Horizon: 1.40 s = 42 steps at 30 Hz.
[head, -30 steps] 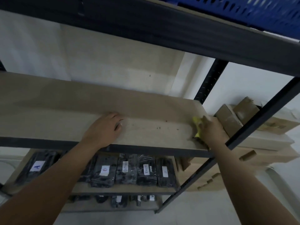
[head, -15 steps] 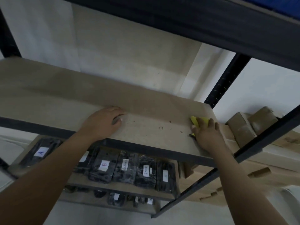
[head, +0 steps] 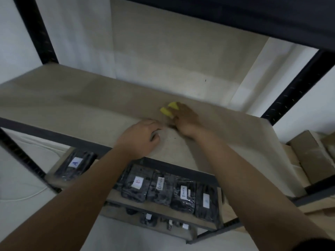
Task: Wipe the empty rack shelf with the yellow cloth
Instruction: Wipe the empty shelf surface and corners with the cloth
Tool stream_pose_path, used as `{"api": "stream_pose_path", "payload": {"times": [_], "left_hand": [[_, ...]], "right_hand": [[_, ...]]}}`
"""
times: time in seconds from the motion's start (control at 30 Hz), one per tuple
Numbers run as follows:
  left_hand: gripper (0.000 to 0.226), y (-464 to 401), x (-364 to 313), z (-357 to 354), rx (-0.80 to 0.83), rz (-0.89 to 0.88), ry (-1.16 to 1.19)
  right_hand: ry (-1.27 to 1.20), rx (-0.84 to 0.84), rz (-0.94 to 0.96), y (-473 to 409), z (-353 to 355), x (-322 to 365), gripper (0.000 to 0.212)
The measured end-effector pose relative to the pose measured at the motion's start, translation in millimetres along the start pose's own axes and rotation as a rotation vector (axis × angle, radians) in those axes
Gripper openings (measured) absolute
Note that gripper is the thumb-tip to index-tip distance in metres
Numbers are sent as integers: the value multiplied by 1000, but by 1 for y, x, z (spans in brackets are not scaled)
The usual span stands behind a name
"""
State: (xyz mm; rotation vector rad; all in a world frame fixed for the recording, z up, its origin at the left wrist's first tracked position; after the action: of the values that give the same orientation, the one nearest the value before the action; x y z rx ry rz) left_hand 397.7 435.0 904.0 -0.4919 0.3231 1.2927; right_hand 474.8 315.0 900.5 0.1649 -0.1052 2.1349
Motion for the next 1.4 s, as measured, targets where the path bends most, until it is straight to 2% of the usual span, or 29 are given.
{"api": "stream_pose_path", "payload": {"times": [0.1,0.2,0.33,0.43,0.5,0.6,0.7,0.77,0.87,0.93,1.03,1.13,1.17,1.23,1.3,1.4], "left_hand": [[28,3,1,3,-6,-4,48],[26,5,8,11,31,-6,98],[40,-6,47,34,66,-10,-69],[46,-14,86,50,72,21,-105],[55,-14,102,51,102,43,-116],[75,-13,101,46,130,-10,-138],[79,-13,98,43,151,-38,-146],[80,-13,97,41,161,-65,-172],[71,-12,98,36,173,-81,-200],[73,-13,96,37,151,-100,-196],[76,-15,96,39,134,-110,-190],[71,-16,96,39,124,-112,-180],[72,-16,97,40,116,-119,-177],[72,-16,98,41,113,-121,-161],[72,-15,100,41,116,-118,-141],[67,-18,102,42,132,-94,-96]], "right_hand": [[-89,-32,113,36,-4,36,44],[-178,-56,96,74,-5,27,41],[-103,-132,-160,87,18,-29,45],[-8,-96,-447,64,27,-68,49],[-24,-122,-530,36,26,-75,52],[-96,-154,-322,-17,20,-31,40],[-144,-88,-81,-37,3,44,38],[-175,-117,9,-26,-4,68,39],[-278,-156,22,9,-6,65,37],[-254,-192,-19,25,1,47,37],[-103,-224,-193,10,12,-7,39],[-49,-291,-430,-19,20,-58,41],[-33,-306,-458,-31,21,-65,42],[-49,-297,-439,-60,19,-58,41],[-100,-250,-335,-85,11,-33,41],[-204,-208,-237,-87,2,8,35]]}}
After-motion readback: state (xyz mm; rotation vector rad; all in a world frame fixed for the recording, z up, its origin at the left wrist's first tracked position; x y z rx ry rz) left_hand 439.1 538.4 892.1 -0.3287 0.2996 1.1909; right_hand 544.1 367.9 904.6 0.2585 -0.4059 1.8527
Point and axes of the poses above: each hand's wrist, its own y-axis away from the middle knuckle, its own z-axis out of the back of the hand, x = y × z, the point moved 9 cm from there along -y, towards the middle knuckle, and after that the axes turned 10 degrees about z, right-handed, at the moved point
